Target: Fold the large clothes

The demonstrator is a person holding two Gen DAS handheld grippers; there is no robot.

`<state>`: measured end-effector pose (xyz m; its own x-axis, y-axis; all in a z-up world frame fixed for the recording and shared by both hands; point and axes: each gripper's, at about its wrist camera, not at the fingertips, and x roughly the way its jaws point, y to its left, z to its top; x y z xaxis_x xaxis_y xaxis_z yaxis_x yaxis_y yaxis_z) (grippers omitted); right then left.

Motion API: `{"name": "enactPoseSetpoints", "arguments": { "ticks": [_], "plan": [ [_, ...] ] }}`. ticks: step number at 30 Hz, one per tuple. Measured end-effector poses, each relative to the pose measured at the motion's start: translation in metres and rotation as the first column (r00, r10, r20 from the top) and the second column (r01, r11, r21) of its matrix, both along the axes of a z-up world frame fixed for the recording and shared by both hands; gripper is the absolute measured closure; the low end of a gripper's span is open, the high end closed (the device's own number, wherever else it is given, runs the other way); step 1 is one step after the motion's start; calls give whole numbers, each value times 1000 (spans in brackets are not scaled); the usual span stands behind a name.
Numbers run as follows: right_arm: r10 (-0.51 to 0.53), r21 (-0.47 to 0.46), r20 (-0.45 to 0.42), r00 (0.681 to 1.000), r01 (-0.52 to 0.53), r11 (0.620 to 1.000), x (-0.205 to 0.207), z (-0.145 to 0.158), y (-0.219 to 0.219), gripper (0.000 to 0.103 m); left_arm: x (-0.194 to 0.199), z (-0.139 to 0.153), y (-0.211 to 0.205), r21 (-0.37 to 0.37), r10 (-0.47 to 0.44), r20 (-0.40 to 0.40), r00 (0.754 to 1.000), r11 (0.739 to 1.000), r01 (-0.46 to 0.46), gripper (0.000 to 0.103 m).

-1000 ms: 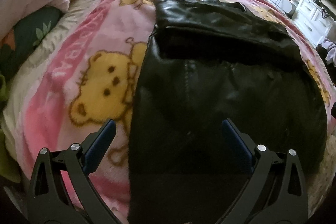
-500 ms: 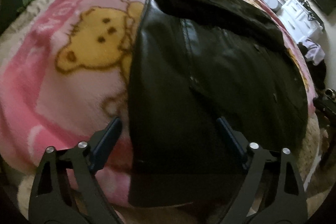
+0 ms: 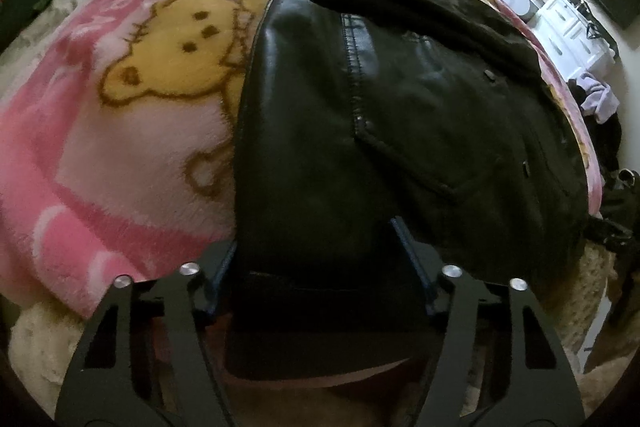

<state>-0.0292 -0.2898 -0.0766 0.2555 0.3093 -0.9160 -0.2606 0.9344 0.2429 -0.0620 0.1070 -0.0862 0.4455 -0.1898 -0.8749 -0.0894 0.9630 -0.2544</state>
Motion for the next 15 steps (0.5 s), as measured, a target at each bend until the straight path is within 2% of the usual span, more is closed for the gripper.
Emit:
{"name": "enactPoseSetpoints", "arguments": {
  "ticks": [1,2,4,5,6,7,8,11,15],
  "plan": [
    [6,-12,-12,1000,-6,1000,0,-6,2,16,-2,1,2,-9,13,1,1000,1000,-13,51],
    [16,-3,-20,1000,-16,1000,-1,-9,3,30,-2,0,4,-18,25,2,1000,1000,-25,55],
    [25,4,-15,1000,-25,1000,-5,-10,6,43,-7,2,3,-24,38,7,999,999,-37,63],
    [36,-5,-2,999,-36,999,-8,-8,7,55,-9,3,3,-23,38,12,999,999,-37,70],
    [42,-9,18,999,-42,999,-10,-3,7,63,-11,5,2,-26,38,17,999,999,-37,78],
    [40,12,32,999,-40,999,-12,2,4,75,-12,7,2,-33,36,23,999,999,-35,81],
    [37,41,40,999,-38,998,-12,6,0,81,-12,11,2,-46,35,32,999,998,-33,88],
    [39,128,83,996,-49,991,-15,27,-7,86,-14,30,4,-75,36,78,996,997,-30,96],
    [8,287,145,989,-49,957,-9,57,-20,88,-10,62,6,-106,30,158,987,994,-13,97]
  ]
}}
